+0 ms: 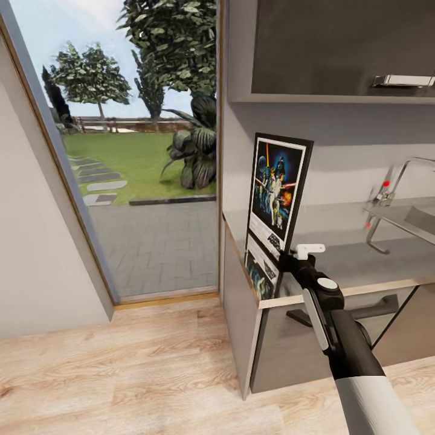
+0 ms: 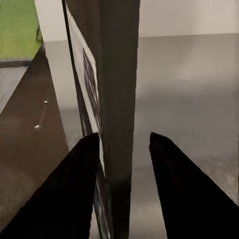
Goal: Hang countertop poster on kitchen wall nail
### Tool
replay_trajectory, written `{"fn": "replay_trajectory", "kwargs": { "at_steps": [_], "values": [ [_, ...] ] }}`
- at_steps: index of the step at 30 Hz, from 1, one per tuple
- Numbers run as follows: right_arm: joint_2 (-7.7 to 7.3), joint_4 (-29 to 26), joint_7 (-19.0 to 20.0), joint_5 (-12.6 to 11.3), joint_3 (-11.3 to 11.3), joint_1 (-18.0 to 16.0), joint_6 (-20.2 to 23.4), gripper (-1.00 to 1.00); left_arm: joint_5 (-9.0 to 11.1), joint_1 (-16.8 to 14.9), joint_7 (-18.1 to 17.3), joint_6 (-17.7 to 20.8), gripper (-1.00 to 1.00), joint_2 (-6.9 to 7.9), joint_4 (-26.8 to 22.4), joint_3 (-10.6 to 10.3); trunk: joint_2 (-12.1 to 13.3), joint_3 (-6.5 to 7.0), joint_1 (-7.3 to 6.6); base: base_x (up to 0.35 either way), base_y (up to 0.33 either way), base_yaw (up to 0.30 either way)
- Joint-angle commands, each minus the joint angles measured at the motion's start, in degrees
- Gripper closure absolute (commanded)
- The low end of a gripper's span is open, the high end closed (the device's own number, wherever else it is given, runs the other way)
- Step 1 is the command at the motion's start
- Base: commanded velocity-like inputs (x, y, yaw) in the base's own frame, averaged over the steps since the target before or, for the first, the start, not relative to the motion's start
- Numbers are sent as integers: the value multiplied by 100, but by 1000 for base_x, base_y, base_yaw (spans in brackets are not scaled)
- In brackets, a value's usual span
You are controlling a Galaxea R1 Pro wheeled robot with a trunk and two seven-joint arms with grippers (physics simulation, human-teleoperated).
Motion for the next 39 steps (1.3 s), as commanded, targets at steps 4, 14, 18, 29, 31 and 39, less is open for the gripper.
{"fn": "replay_trajectory", "kwargs": {
  "at_steps": [4,14,18,29,31,39],
  "values": [
    [1,-6,2,-2,0,-4,31,100,-1,3,1,-1,-100,-4,-9,11,-3,-5,0,0,0,0],
    [1,-6,2,-2,0,-4,32,100,-1,3,1,-1,-100,-4,-9,11,-3,-5,0,0,0,0],
    [4,-6,2,-5,0,-4,32,100,-1,3,1,-1,-100,-4,-9,11,-3,-5,0,0,0,0],
    [9,-406,-7,-3,175,-4,320,100,-1,3,4,-1,-100,0,-11,11,-3,-5,0,0,0,0],
    [9,-420,-7,-2,175,-4,346,100,-1,3,3,-1,-100,-2,-10,11,-3,-5,0,0,0,0],
    [9,-444,-7,-2,176,-4,388,100,-1,3,8,-1,-100,-4,-13,11,-3,-5,0,-1,0,0]
  ]
}}
